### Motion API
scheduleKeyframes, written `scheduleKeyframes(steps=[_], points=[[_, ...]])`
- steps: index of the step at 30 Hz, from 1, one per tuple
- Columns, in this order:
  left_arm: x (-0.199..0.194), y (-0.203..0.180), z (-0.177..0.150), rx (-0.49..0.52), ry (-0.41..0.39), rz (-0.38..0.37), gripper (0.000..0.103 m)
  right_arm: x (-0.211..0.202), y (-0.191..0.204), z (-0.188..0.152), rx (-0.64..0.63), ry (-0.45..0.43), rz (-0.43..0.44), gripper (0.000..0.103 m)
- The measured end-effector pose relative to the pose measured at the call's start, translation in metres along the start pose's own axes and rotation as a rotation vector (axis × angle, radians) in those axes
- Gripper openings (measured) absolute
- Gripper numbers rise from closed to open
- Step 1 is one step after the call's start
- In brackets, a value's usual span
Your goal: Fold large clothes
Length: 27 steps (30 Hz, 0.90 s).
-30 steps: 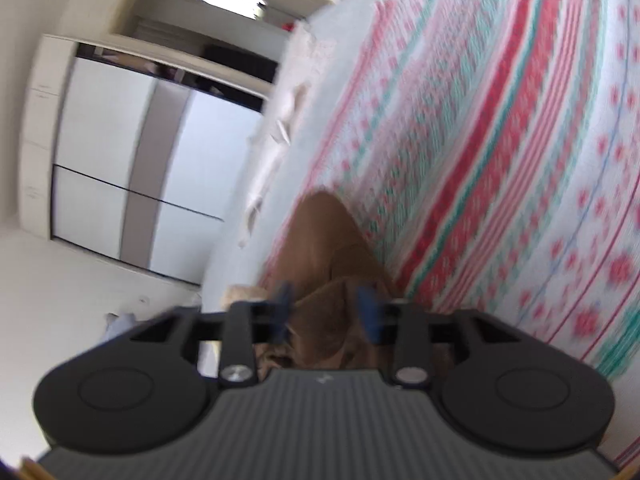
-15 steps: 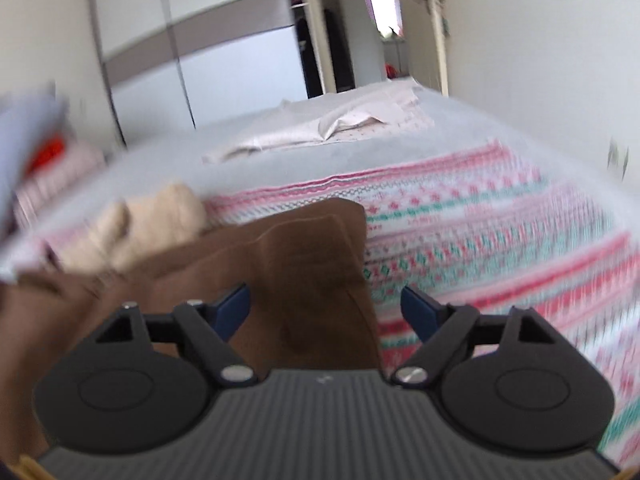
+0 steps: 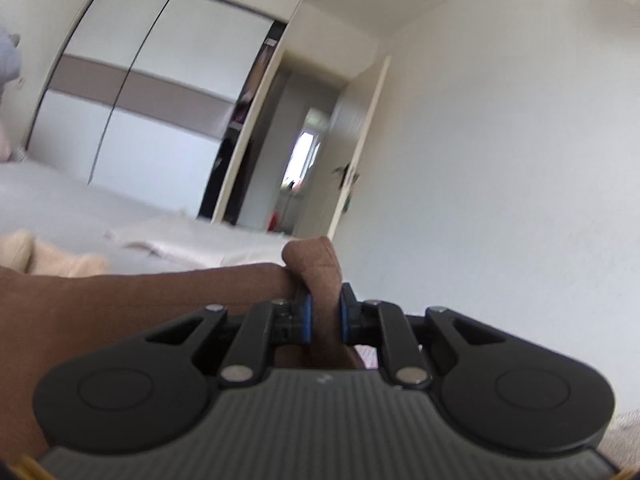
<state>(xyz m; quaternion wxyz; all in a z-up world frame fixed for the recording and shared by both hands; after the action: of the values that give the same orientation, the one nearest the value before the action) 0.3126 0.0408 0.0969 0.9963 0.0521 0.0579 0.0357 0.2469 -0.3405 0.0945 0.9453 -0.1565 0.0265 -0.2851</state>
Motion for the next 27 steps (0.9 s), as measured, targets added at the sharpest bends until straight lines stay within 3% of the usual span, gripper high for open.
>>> scheduleKeyframes(steps=[4, 7, 9, 12, 14, 16, 18, 20, 21, 23, 26, 27], points=[[0.041, 0.0, 0.008, -0.077, -0.088, 0.086, 0.01, 0.033, 0.006, 0.018, 0.017, -0.076, -0.076, 0.012], [0.079, -0.016, -0.003, -0.023, -0.156, 0.152, 0.01, 0.064, 0.03, 0.019, -0.04, -0.131, -0.125, 0.012], [0.113, -0.026, -0.022, -0.005, -0.134, 0.17, 0.01, 0.094, 0.05, 0.01, -0.075, -0.112, -0.123, 0.012], [0.162, -0.037, -0.064, 0.017, -0.039, 0.178, 0.01, 0.141, 0.082, -0.021, -0.124, -0.031, -0.088, 0.012], [0.193, -0.038, -0.077, 0.006, 0.088, 0.159, 0.011, 0.168, 0.104, -0.051, -0.173, 0.034, -0.071, 0.013], [0.215, -0.028, -0.084, -0.032, 0.17, 0.172, 0.011, 0.199, 0.126, -0.081, -0.244, 0.198, -0.016, 0.014], [0.239, -0.002, -0.101, -0.112, 0.336, 0.29, 0.009, 0.227, 0.135, -0.095, -0.26, 0.355, 0.051, 0.016], [0.255, 0.034, -0.124, -0.344, 0.477, 0.263, 0.009, 0.245, 0.123, -0.101, -0.129, 0.454, 0.111, 0.019], [0.256, 0.045, -0.128, -0.421, 0.479, 0.245, 0.009, 0.252, 0.113, -0.103, -0.035, 0.491, 0.136, 0.02], [0.254, 0.048, -0.127, -0.422, 0.468, 0.256, 0.01, 0.262, 0.084, -0.109, 0.211, 0.542, 0.18, 0.022], [0.251, 0.052, -0.123, -0.425, 0.445, 0.279, 0.011, 0.251, 0.027, -0.12, 0.572, 0.549, 0.149, 0.048], [0.244, 0.055, -0.122, -0.447, 0.425, 0.281, 0.011, 0.244, 0.012, -0.121, 0.647, 0.527, 0.119, 0.051]])
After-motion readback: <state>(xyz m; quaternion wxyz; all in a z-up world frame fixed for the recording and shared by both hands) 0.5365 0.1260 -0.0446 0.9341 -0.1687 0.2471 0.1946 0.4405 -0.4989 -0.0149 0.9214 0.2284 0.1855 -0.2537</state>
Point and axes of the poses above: each gripper's, at about its wrist camera, not at the fingertips, and x roughly the way its jaws point, y to its left, z to its top, the point moved 5 cm from there along x, roughly the way its jaws point, and after that the axes turned 2 degrees about -y, right-handed, at the moved point
